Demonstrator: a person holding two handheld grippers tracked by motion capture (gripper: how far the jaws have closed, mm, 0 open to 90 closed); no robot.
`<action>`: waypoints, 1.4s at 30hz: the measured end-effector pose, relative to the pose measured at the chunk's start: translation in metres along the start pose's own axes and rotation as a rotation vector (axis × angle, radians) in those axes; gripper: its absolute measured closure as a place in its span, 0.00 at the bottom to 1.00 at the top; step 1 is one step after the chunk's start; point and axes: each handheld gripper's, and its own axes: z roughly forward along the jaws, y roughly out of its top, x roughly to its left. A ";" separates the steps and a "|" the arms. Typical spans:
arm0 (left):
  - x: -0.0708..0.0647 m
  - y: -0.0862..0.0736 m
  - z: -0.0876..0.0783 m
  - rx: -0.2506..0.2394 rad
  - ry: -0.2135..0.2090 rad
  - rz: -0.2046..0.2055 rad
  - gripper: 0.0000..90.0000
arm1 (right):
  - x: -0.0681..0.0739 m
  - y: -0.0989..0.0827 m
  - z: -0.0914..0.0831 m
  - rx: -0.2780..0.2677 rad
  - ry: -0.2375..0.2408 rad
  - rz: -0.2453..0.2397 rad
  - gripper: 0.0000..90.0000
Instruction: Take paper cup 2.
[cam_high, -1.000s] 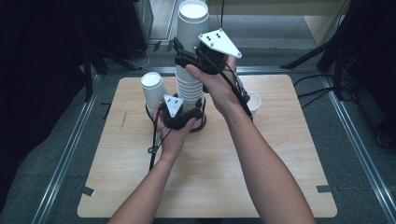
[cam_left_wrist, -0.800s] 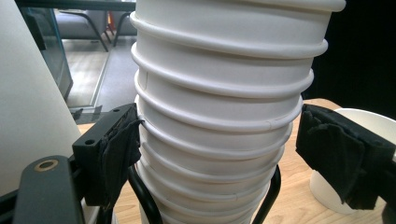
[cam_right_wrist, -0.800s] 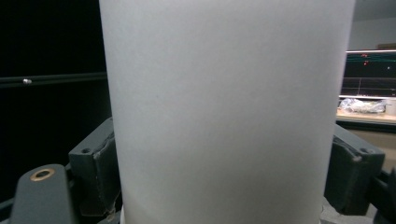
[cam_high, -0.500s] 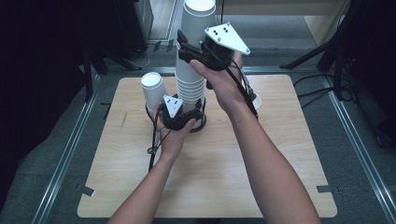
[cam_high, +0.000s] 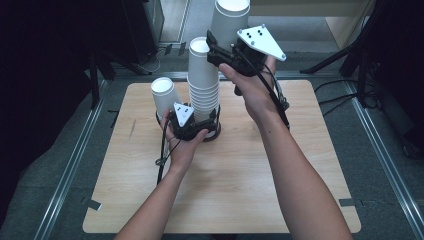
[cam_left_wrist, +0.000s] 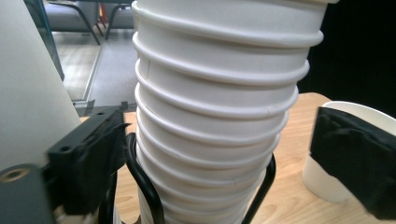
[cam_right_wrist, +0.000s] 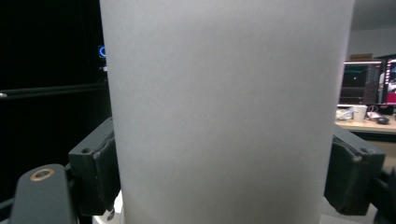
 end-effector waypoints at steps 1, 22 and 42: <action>0.000 0.000 -0.001 0.001 -0.005 0.000 0.03 | -0.001 0.000 -0.001 0.001 -0.003 -0.003 0.17; 0.007 -0.006 -0.027 0.001 -0.056 0.006 0.00 | -0.029 -0.016 -0.025 0.007 -0.065 -0.012 0.17; 0.007 -0.025 -0.060 0.002 -0.121 -0.009 0.00 | -0.037 -0.075 -0.050 0.075 -0.094 -0.066 0.17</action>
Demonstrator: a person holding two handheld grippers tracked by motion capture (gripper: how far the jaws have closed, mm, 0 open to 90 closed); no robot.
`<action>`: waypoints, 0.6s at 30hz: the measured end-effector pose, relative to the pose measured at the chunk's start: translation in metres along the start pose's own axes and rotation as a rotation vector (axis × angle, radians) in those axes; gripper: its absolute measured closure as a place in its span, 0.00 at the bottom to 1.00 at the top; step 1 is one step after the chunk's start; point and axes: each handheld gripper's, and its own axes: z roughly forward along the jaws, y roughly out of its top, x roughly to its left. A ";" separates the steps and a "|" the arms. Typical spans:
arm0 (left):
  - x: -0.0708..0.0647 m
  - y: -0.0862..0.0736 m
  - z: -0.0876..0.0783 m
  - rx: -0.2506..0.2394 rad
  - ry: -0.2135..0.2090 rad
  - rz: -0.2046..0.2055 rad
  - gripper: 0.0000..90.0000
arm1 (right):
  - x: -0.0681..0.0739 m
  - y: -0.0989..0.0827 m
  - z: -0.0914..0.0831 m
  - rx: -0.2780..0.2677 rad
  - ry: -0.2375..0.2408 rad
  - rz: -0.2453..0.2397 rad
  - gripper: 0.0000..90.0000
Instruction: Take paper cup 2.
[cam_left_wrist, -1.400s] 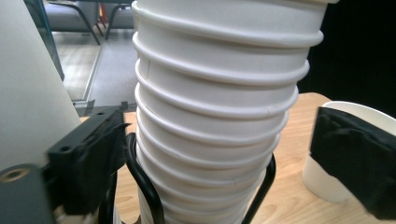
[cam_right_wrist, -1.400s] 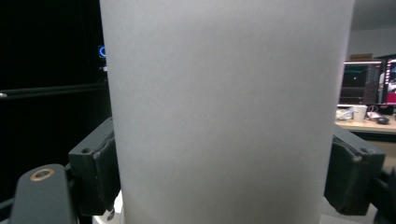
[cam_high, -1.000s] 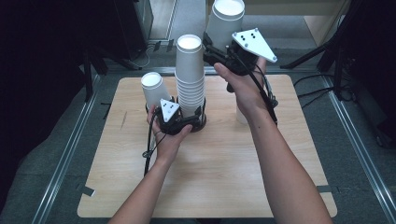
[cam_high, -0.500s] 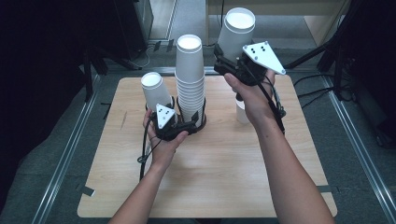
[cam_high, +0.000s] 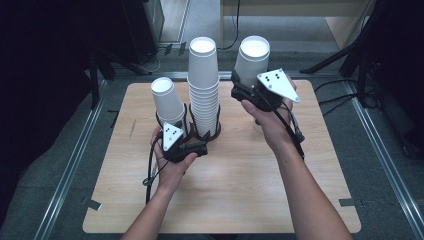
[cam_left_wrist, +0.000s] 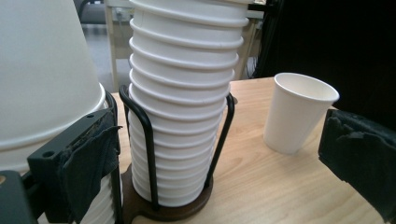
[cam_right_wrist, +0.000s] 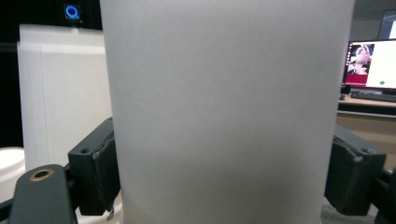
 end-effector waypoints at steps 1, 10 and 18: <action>0.000 -0.001 -0.002 0.002 -0.003 0.005 0.00 | 0.000 -0.004 -0.001 0.005 0.000 0.002 0.17; -0.004 -0.009 -0.016 0.009 -0.035 0.005 0.00 | 0.001 -0.035 -0.012 0.037 -0.001 -0.018 0.17; -0.001 -0.017 -0.020 0.033 -0.050 0.002 0.00 | 0.006 -0.065 -0.027 0.062 0.002 -0.058 0.16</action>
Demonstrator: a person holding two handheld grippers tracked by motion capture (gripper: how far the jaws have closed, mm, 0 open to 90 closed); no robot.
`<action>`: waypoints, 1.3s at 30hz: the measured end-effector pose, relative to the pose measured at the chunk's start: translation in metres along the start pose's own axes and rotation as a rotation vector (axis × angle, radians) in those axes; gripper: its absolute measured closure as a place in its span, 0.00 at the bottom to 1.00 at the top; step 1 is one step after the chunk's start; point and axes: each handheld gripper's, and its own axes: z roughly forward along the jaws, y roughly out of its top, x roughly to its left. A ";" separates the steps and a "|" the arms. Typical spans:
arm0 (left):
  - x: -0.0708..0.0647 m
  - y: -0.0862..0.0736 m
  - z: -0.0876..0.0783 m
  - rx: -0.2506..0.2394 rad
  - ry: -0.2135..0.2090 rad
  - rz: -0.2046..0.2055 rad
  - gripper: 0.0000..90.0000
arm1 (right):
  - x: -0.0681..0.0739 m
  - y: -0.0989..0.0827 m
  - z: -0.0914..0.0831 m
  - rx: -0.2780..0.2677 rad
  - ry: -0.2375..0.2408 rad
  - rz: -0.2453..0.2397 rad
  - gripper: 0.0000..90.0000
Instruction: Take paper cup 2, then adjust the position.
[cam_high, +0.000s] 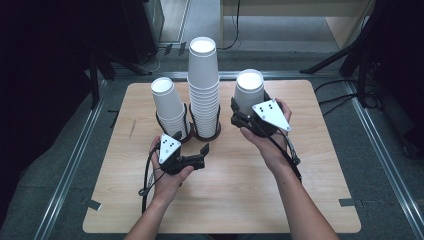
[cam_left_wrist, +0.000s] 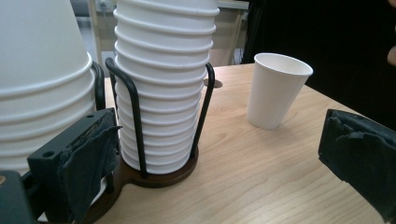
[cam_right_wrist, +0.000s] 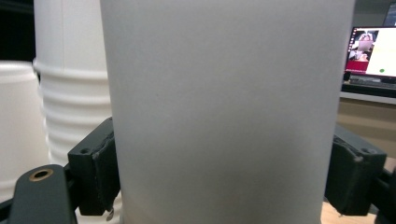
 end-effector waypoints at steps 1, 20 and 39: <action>0.000 0.000 0.000 0.001 0.001 -0.002 0.00 | 0.001 -0.004 -0.001 0.005 0.002 -0.004 0.16; -0.002 0.002 -0.004 0.004 -0.042 0.003 0.00 | 0.010 -0.067 -0.029 0.096 0.019 -0.051 0.16; -0.014 0.008 -0.007 0.008 -0.100 0.005 0.00 | 0.025 -0.097 -0.045 0.164 0.068 -0.117 0.16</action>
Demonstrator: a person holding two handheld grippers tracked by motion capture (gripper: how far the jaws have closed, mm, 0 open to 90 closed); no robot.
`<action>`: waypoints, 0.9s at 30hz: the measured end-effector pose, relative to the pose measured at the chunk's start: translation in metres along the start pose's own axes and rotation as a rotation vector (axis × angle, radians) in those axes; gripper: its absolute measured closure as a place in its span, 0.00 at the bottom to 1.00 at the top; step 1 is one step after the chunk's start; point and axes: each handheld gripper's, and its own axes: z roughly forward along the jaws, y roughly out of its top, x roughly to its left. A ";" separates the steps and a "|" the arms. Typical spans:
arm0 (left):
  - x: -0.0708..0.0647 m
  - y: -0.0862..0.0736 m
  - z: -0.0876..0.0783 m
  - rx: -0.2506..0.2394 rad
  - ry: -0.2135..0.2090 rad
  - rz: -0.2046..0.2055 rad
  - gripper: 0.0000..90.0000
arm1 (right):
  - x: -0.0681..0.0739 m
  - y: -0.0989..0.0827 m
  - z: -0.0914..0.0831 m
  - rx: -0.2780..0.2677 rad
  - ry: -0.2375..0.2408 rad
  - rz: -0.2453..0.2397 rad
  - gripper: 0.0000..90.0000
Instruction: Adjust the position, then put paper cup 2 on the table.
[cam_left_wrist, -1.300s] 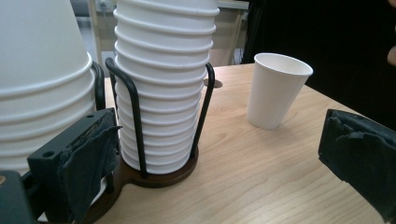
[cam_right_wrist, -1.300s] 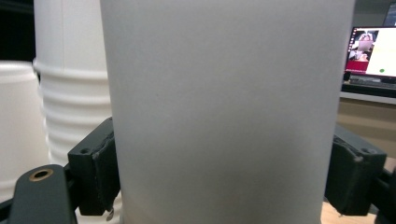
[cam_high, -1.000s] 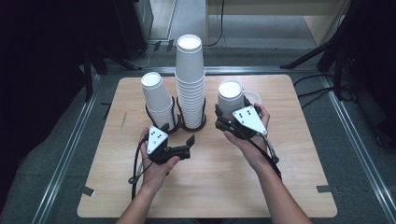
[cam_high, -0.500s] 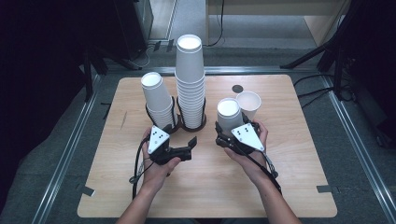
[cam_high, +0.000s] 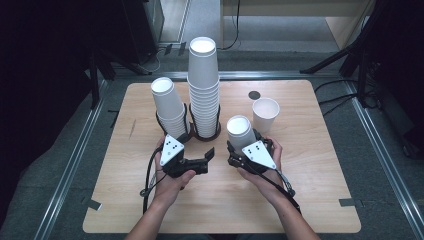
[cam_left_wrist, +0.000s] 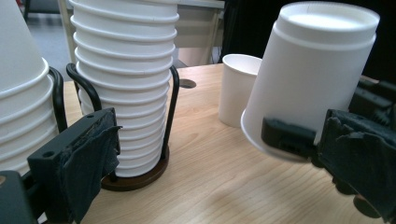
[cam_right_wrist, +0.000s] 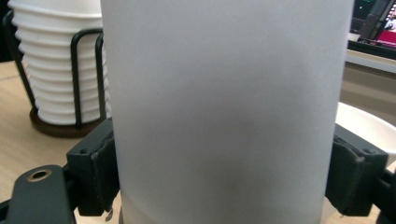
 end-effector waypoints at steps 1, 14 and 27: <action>0.000 0.000 0.000 0.000 -0.002 0.004 0.00 | 0.000 -0.002 -0.001 0.001 0.001 -0.002 0.16; -0.010 0.003 -0.001 0.019 -0.079 0.003 0.00 | 0.016 -0.009 -0.008 0.007 0.048 -0.069 0.16; -0.018 0.004 0.000 0.038 -0.154 0.013 0.00 | 0.038 -0.007 -0.012 -0.021 0.119 -0.115 0.16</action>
